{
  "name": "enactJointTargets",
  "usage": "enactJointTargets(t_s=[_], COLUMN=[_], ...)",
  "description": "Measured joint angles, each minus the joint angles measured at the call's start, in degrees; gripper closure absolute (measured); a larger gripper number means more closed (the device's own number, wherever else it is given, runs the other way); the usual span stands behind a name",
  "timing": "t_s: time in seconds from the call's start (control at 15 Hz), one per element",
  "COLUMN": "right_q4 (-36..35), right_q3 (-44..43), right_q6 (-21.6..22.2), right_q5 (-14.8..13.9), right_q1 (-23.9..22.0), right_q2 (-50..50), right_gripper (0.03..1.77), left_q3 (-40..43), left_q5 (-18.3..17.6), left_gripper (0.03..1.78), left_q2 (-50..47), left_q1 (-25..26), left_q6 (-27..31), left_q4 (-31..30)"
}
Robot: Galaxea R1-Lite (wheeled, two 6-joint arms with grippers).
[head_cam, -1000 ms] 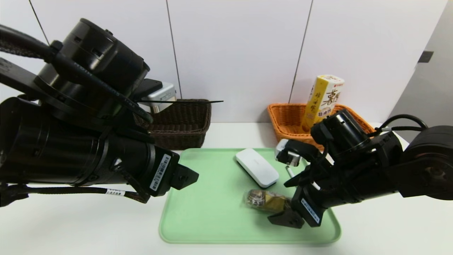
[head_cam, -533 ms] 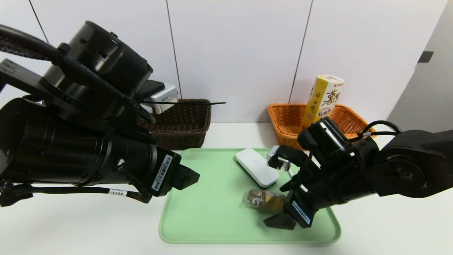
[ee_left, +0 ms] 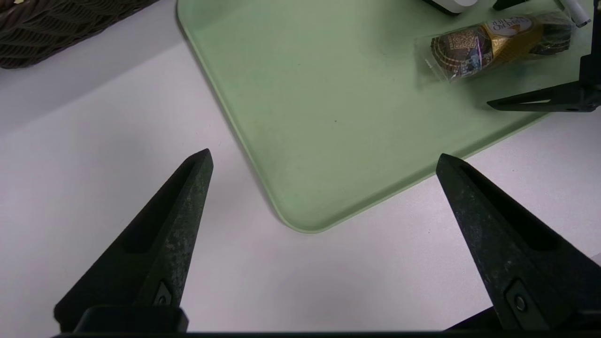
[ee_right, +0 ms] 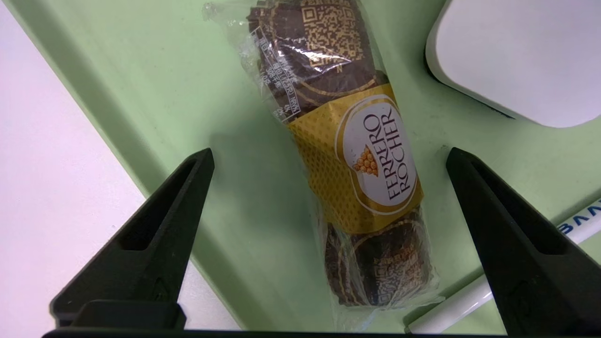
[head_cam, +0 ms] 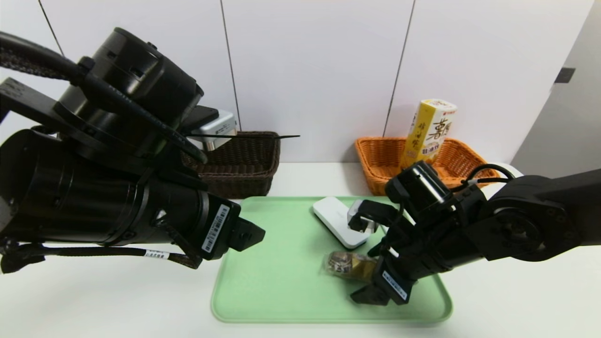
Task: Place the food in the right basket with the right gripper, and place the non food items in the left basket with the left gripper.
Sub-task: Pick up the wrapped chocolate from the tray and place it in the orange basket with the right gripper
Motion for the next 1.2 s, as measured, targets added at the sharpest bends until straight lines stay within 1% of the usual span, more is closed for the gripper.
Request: enactJointTargets(t_s=[0.2, 0.33, 0.4, 0.47, 0.53, 0.87, 1.2], right_q4=[0.0, 0.1, 0.1, 0.0, -0.1, 0.4, 0.3], right_q3=[0.2, 0.3, 0.3, 0.4, 0.5, 1.2, 1.4], right_q6=[-0.1, -0.1, -0.1, -0.1, -0.1, -0.5, -0.4], right_q5=[0.0, 0.0, 0.0, 0.0, 0.0, 0.4, 0.4], right_q1=[0.1, 0.3, 0.3, 0.3, 0.4, 0.4, -0.7], right_q2=[0.1, 0.1, 0.1, 0.1, 0.0, -1.6, -9.4], right_gripper=[0.73, 0.95, 1.16, 1.7, 1.68, 1.68, 1.68], left_q3=[0.0, 0.0, 0.0, 0.0, 0.1, 0.1, 0.1], left_q5=[0.0, 0.0, 0.0, 0.0, 0.0, 0.1, 0.1], left_gripper=[0.12, 0.12, 0.12, 0.12, 0.12, 0.12, 0.12], left_q2=[0.0, 0.0, 0.0, 0.0, 0.0, -0.3, -0.6], left_q1=[0.0, 0.0, 0.0, 0.0, 0.0, 0.0, 0.0], left_q6=[-0.1, -0.1, 0.0, -0.2, -0.2, -0.1, -0.1], left_q4=[0.0, 0.0, 0.0, 0.0, 0.0, 0.0, 0.0])
